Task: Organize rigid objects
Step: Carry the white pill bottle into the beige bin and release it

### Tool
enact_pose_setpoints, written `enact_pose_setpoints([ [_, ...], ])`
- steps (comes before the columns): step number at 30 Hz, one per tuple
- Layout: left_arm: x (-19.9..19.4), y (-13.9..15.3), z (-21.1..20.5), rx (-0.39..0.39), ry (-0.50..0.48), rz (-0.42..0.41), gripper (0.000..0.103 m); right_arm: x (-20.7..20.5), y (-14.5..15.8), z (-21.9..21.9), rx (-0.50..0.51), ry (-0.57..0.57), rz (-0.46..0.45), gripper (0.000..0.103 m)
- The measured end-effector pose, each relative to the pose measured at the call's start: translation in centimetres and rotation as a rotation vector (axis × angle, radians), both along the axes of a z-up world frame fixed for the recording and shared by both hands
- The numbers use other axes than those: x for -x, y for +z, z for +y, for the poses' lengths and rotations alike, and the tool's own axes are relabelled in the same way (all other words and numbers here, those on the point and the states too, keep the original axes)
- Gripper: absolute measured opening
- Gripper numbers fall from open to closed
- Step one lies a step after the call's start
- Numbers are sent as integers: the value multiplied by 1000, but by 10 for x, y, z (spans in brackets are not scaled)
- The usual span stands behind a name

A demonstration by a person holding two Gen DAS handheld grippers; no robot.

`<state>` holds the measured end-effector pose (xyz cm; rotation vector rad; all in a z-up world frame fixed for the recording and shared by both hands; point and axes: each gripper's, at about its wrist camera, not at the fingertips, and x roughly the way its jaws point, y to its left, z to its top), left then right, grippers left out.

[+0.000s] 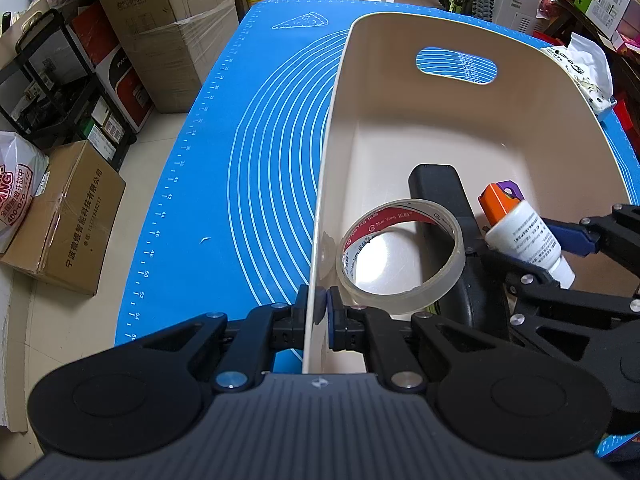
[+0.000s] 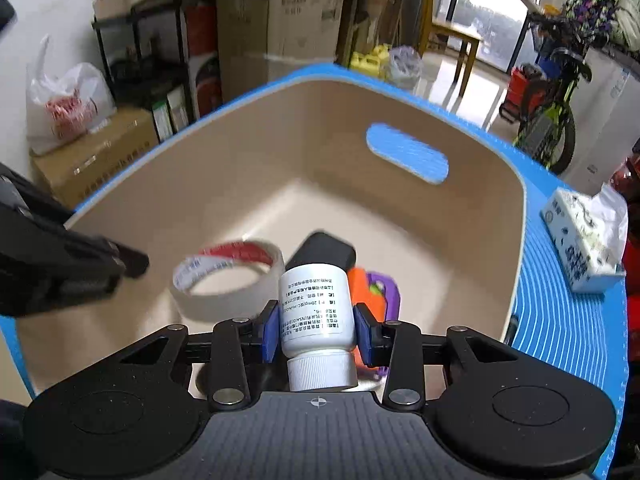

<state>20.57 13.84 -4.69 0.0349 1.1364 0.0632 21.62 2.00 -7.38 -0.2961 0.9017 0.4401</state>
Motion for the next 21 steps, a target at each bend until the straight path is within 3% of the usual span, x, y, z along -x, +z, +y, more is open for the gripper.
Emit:
enact_pose_setpoints([
  [12, 0, 0, 0, 2, 0, 0, 9, 6, 21, -24, -90, 2, -30, 52],
  [13, 0, 0, 0, 2, 0, 0, 9, 6, 25, -27, -102, 0, -40, 54],
  [15, 0, 0, -1, 2, 0, 0, 9, 10, 36, -38, -128, -27, -67, 70],
  [21, -1, 1, 0, 6, 2, 0, 9, 16, 66, -80, -217, -130, -131, 71],
])
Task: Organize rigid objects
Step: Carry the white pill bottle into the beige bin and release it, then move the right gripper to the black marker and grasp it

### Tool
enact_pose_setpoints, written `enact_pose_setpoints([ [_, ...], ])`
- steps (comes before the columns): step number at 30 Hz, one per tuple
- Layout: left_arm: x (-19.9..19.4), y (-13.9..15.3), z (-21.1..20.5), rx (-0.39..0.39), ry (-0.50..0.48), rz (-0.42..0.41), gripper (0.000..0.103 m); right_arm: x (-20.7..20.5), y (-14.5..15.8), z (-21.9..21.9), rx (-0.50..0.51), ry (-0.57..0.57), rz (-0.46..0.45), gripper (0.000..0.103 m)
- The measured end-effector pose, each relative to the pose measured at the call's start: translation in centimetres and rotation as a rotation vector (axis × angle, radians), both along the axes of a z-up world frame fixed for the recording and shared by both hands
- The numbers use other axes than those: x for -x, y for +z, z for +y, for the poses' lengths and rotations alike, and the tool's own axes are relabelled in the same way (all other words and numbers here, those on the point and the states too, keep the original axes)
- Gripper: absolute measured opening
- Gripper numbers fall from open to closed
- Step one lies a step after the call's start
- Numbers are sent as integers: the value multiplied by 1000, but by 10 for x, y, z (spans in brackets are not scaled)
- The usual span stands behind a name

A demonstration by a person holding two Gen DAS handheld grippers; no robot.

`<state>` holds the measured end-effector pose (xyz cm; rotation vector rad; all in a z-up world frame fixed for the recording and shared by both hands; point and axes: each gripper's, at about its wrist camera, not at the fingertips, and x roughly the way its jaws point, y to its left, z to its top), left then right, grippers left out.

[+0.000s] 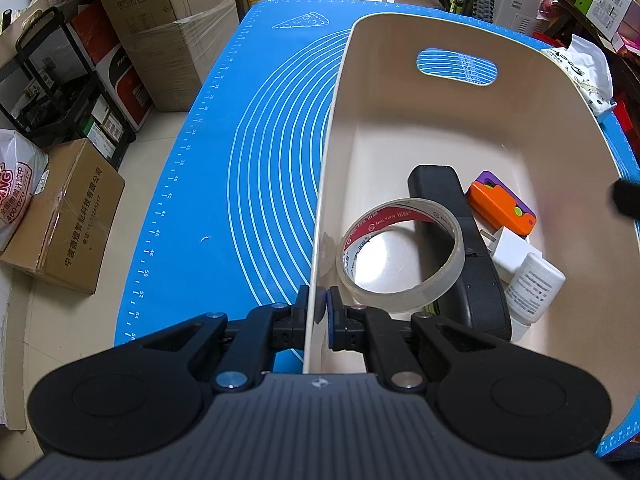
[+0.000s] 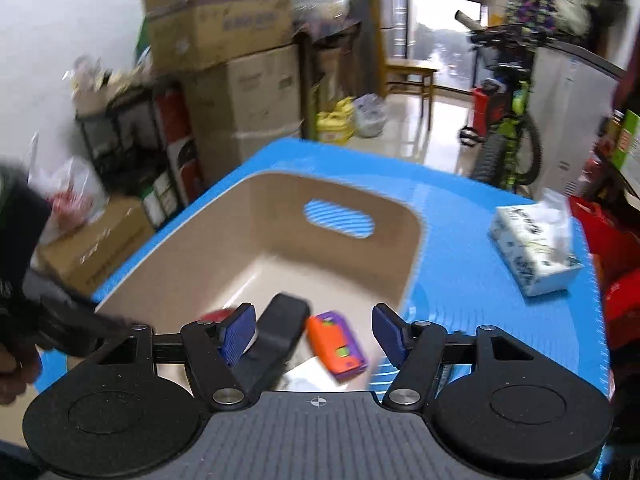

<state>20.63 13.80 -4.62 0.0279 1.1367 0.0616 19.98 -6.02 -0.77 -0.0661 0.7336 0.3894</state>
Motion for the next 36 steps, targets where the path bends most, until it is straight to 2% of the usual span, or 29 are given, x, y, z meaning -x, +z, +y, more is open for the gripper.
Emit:
enact_pose_setpoints([
  [4, 1, 0, 0, -1, -1, 0, 9, -2, 11, -28, -37, -86, -24, 73],
  [7, 1, 0, 1, -1, -1, 0, 9, -7, 8, -47, -41, -168, -26, 75],
  [15, 1, 0, 1, -3, -2, 0, 9, -29, -37, -76, -1, -312, 58, 76],
  [28, 2, 0, 1, -4, -7, -1, 9, -59, -111, -74, 114, -346, 186, 76],
  [36, 1, 0, -1, -11, -11, -2, 9, -63, -134, -74, 107, -377, 194, 62],
])
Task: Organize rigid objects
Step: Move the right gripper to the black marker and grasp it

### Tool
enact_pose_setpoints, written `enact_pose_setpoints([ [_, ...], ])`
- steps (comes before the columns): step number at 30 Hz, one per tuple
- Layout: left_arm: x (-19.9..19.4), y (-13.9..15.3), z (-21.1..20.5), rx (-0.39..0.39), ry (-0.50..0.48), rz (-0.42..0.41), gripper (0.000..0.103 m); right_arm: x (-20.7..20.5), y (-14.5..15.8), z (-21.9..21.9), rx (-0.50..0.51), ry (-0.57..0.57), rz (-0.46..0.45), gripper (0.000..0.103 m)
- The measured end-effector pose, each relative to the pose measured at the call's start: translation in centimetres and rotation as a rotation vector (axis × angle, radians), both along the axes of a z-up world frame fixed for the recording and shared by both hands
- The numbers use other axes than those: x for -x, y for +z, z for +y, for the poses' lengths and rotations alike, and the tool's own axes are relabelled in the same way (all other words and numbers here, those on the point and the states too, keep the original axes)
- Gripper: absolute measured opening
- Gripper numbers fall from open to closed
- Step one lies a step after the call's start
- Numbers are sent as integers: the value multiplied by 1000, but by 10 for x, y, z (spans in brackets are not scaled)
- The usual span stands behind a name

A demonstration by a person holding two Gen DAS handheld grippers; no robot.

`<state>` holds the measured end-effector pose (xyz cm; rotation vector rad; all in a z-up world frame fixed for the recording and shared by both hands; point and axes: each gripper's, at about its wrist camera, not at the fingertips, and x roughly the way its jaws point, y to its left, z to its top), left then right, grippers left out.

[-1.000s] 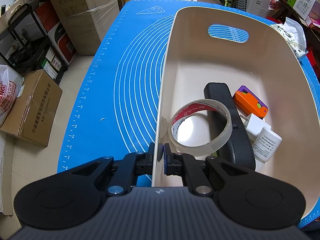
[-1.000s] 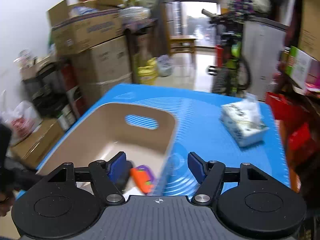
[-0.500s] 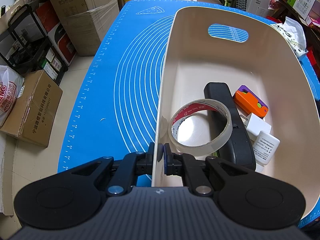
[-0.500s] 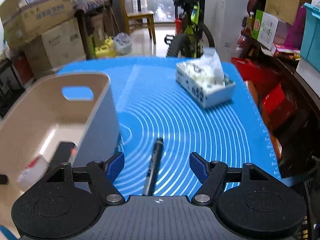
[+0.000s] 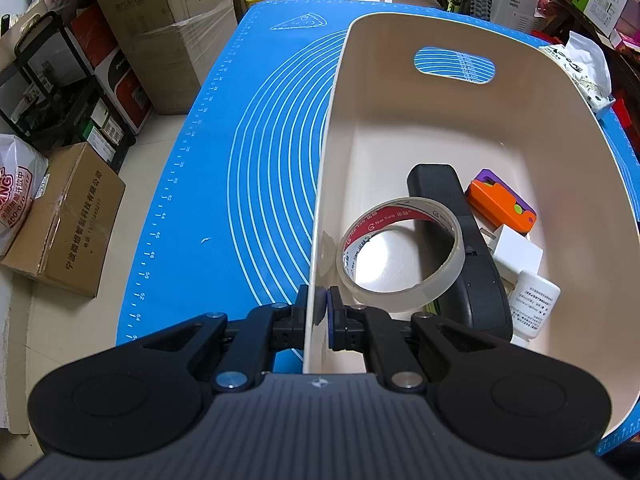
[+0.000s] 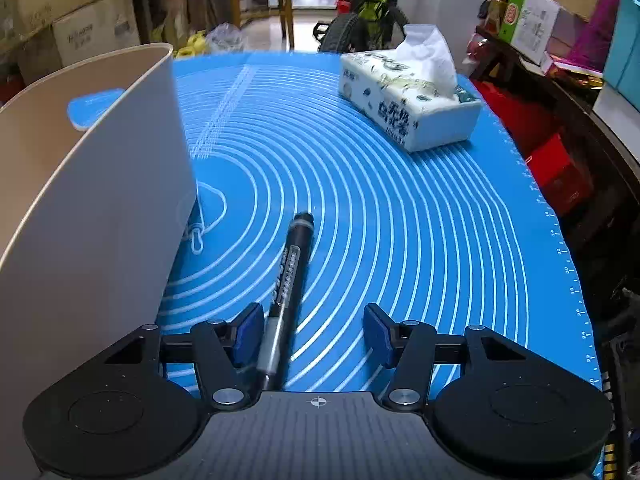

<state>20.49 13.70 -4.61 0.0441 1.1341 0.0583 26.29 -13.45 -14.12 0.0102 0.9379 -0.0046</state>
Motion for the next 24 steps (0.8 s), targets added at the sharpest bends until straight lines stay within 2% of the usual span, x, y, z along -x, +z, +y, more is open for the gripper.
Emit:
enact_pose_setpoints([
  [1, 0, 0, 0, 0, 0, 0, 9, 0, 1, 0, -1, 3, -5, 60],
  [2, 0, 0, 0, -1, 0, 0, 9, 1, 1, 1, -11, 12, -8, 50],
  [4, 0, 0, 0, -3, 1, 0, 9, 2, 2, 3, -18, 26, -12, 44],
  [7, 0, -1, -1, -6, 1, -1, 10, 4, 2, 9, -13, 53, -21, 27],
  [13, 0, -1, 1, -4, 1, -1, 10, 3, 5, -3, -84, 17, -19, 25],
  [24, 0, -1, 1, -3, 1, -1, 10, 17, 41, -11, -112, 16, -121, 24],
])
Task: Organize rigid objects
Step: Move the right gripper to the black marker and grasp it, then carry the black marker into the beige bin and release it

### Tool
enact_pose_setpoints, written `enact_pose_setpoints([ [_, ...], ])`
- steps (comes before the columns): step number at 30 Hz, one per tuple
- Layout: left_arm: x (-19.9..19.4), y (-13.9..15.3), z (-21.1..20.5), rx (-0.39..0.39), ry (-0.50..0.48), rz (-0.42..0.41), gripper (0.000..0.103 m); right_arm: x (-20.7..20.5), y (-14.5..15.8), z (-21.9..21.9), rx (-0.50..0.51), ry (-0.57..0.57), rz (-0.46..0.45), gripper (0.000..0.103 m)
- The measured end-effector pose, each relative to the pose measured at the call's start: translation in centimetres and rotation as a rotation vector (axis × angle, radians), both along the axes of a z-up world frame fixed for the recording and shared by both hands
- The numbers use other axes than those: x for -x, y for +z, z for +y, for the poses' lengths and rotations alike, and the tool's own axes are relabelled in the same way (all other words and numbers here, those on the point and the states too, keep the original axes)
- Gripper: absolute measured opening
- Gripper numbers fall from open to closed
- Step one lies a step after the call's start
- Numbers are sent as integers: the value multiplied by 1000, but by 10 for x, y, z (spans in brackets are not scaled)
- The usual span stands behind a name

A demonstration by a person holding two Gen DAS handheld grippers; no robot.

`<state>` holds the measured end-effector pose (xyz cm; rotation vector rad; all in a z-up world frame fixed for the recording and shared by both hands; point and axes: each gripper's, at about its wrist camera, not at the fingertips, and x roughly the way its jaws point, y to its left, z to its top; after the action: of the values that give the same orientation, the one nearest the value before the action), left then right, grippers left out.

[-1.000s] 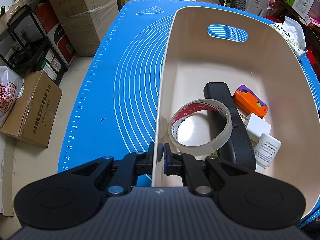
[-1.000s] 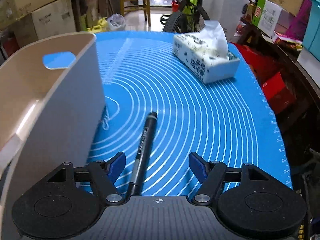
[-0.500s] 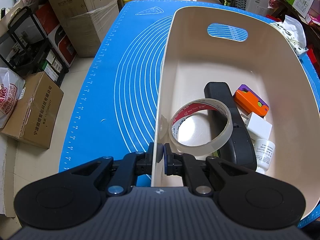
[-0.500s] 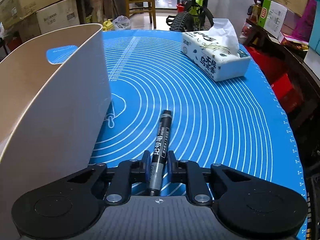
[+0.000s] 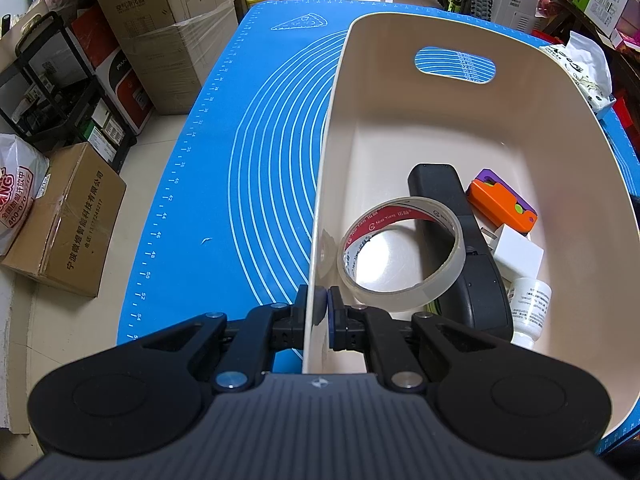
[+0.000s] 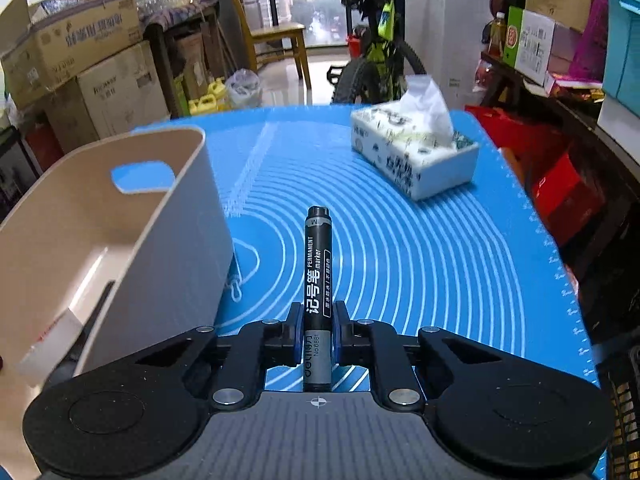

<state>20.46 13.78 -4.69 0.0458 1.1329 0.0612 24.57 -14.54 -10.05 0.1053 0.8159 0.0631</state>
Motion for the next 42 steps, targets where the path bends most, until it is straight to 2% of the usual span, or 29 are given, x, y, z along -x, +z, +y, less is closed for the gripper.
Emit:
enact_pose_setpoints([
  [17, 0, 0, 0, -3, 0, 0, 10, 19, 56, -13, -71, -33, -153, 24],
  [26, 1, 0, -1, -5, 0, 0, 10, 35, 97, 11, -138, 39, -263, 24],
  [33, 1, 0, 0, -6, 0, 0, 10, 37, 96, 58, -137, 162, -249, 24],
  [42, 3, 1, 2, -7, -3, -1, 10, 38, 71, 108, -88, 276, -156, 24],
])
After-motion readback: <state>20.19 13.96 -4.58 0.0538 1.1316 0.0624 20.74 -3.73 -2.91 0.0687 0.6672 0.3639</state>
